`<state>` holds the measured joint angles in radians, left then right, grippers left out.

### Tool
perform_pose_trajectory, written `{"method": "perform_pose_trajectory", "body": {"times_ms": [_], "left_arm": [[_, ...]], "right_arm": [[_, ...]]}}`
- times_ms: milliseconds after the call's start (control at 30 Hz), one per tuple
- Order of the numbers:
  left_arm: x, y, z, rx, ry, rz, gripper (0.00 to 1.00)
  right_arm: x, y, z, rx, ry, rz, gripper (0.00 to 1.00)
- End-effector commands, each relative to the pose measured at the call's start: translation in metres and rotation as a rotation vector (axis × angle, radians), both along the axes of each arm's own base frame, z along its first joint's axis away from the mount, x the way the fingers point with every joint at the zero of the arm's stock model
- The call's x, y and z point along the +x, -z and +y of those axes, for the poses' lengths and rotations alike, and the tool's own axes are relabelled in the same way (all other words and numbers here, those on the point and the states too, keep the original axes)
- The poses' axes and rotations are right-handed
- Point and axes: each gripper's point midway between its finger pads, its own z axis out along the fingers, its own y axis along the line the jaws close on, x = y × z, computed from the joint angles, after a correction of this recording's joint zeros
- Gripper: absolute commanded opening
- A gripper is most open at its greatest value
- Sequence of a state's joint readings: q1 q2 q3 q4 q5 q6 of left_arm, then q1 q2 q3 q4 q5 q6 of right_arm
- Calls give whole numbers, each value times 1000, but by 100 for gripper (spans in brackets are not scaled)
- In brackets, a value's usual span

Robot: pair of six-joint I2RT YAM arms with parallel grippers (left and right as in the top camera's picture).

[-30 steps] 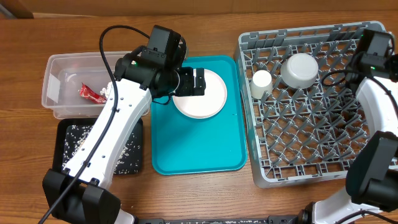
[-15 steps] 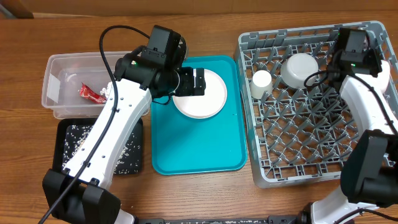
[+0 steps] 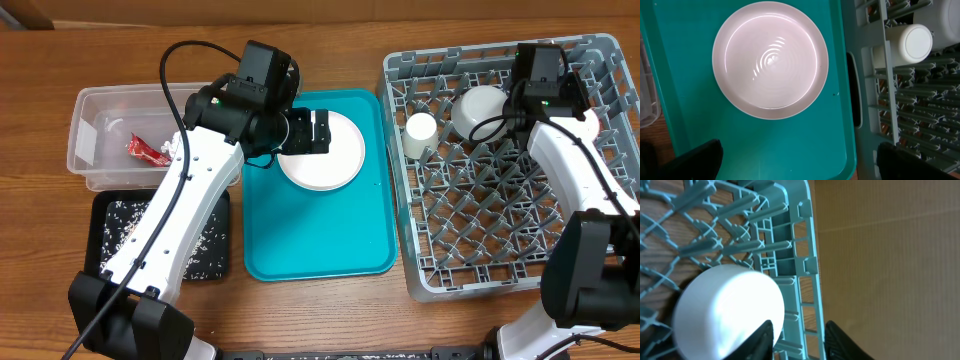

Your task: Sort waste into correct bins and load items into the dishwasher

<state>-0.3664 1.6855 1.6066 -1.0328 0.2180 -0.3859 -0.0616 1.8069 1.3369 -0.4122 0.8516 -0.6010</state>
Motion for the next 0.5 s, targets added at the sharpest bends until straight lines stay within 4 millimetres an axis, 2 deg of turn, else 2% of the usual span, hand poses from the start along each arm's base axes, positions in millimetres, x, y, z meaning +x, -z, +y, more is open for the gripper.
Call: {"method": "perform_pose_trajectory", "body": {"times_ms": [0, 167, 233, 367, 467], "left_arm": [[0, -18, -4, -26, 17, -41, 100], [0, -18, -4, -26, 17, -41, 100], [0, -18, -4, -26, 17, -40, 100], [0, -18, -4, -26, 17, -41, 100], [0, -18, -4, -26, 17, -41, 100]], "right_arm": [[7, 1, 10, 45, 5, -63, 40], [9, 4, 24, 150, 84, -212, 41], [8, 14, 35, 228, 96, -232, 41], [6, 47, 75, 493, 60, -186, 41], [1, 62, 102, 654, 52, -150, 43]]}}
